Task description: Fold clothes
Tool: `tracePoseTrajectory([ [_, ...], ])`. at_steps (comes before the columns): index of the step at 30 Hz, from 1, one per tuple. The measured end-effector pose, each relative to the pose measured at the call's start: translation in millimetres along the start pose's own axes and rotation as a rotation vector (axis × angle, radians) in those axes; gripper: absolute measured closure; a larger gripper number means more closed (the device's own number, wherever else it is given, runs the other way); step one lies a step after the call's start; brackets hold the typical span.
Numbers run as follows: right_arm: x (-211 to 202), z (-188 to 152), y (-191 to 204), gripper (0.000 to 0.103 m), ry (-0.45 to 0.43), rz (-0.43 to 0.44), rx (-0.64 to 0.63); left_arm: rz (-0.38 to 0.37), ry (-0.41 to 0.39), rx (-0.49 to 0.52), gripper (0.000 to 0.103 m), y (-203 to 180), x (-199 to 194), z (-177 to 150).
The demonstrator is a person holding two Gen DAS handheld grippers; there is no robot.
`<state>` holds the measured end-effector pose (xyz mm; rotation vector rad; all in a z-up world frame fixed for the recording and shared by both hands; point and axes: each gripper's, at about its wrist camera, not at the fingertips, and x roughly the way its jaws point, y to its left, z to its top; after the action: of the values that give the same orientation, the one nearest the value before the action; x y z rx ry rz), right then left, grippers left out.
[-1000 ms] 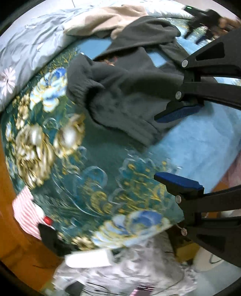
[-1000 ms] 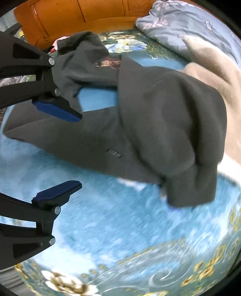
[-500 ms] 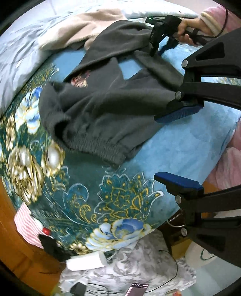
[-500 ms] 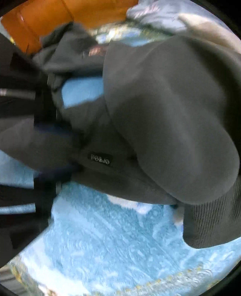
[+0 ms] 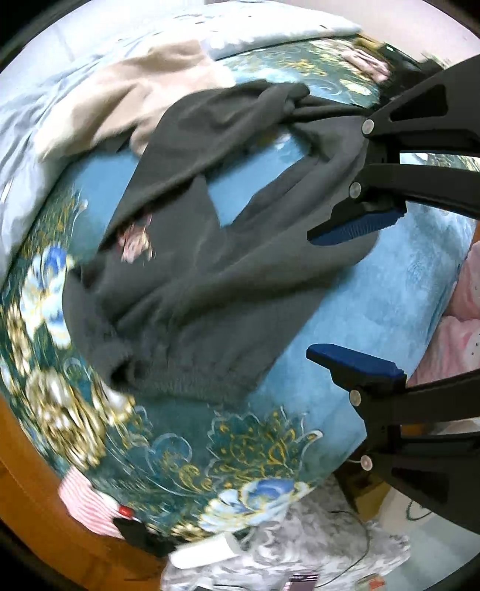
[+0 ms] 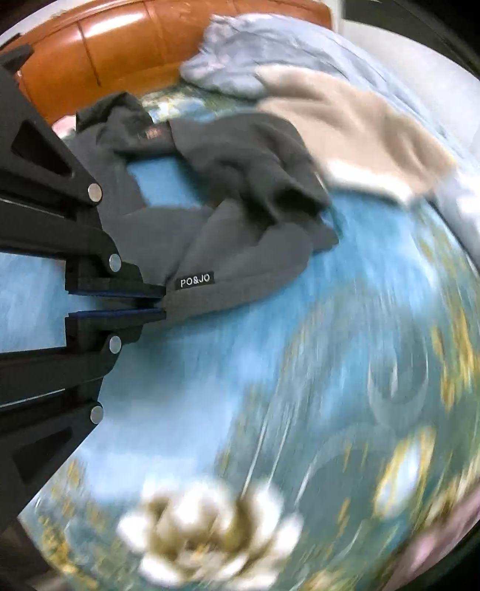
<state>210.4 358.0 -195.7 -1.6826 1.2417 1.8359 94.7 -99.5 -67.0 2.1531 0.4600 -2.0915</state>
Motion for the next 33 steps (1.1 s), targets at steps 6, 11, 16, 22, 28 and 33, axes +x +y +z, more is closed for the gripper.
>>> tracePoseTrajectory([
  [6, 14, -42, -50, 0.097, 0.141, -0.062, 0.020, -0.004, 0.020, 0.008, 0.046, -19, -2, -10],
  [11, 9, -32, -65, 0.084, 0.126, -0.023, 0.034, 0.005, 0.018, 0.031, 0.046, -34, -7, -17],
  [16, -12, 13, -108, 0.054, -0.027, 0.033, 0.193, 0.026, 0.003, 0.054, 0.046, -40, -15, -24],
  [22, 24, 55, -119, 0.054, 0.021, 0.100, 0.307, 0.065, 0.006, 0.008, 0.046, -26, -28, -32],
  [28, 37, 65, -102, 0.096, 0.088, 0.230, 0.329, 0.089, -0.012, -0.061, 0.046, -7, -38, -37],
  [33, -34, 71, -123, 0.098, -0.072, 0.295, 0.227, 0.037, 0.000, -0.183, 0.046, 12, -32, -40],
])
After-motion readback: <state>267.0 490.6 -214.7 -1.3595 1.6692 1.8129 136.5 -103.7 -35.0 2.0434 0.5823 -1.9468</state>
